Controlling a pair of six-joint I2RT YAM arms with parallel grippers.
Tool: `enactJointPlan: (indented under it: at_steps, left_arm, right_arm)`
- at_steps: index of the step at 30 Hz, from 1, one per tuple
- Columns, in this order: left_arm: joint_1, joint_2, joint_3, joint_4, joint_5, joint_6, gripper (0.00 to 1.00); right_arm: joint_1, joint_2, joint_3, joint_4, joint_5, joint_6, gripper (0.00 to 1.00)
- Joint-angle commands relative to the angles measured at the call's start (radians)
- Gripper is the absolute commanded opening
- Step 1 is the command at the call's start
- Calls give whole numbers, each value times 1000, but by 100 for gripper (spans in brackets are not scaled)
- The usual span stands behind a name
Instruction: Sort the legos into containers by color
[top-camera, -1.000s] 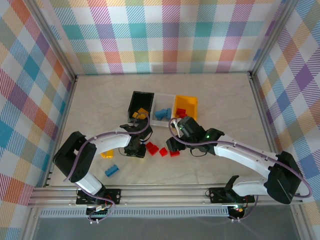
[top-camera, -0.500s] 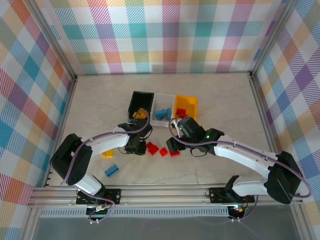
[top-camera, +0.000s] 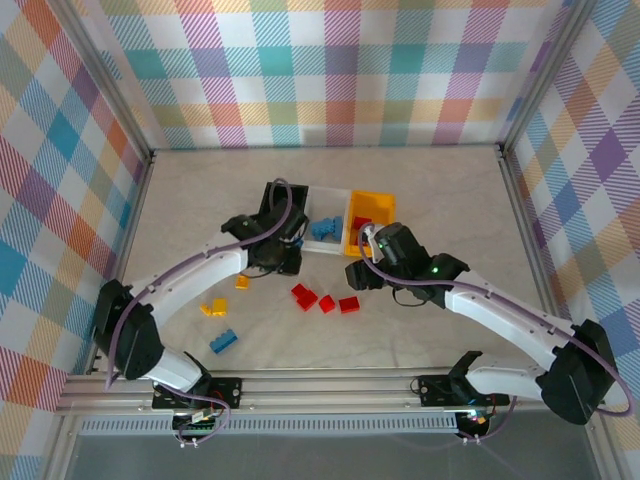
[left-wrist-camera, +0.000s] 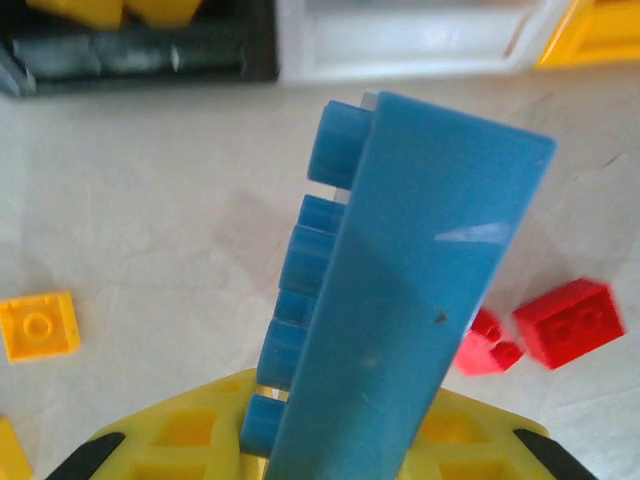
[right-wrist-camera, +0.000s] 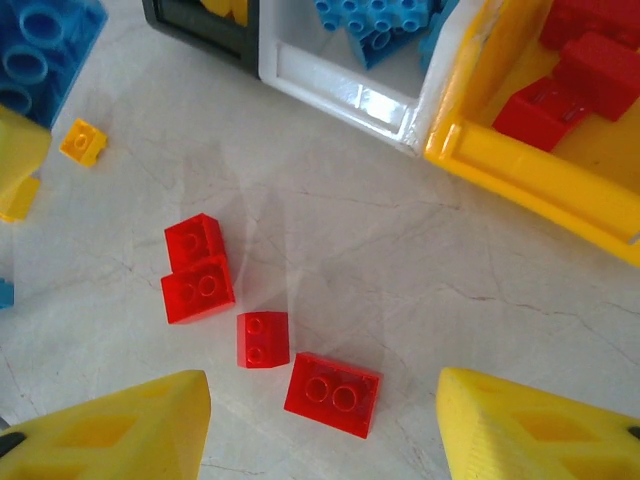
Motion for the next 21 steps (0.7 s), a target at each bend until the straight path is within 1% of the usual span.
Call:
enactJointPlan:
  at_steps: [1,6,11,16,21]
  left_arm:
    - [-4,128,142,-44,-18,71,27]
    - [21,351,406,-67,8,119,27]
    - [52,565,675,-139,8,146,27]
    - [74,678,818,-179,19,146,28]
    - [89,738,882,-208,20,139,28]
  right_arm:
    - [-9,-32,-14,-23,-18,-15,61]
    - [-12,-63,-25,-37,-19,-8,61]
    - [-25,-100,-30,-60,-11,-13,61]
    - [-49,-138,-44,-76,-12,-22,62]
    - [-72,-170,-58,-89,-20,-23,62]
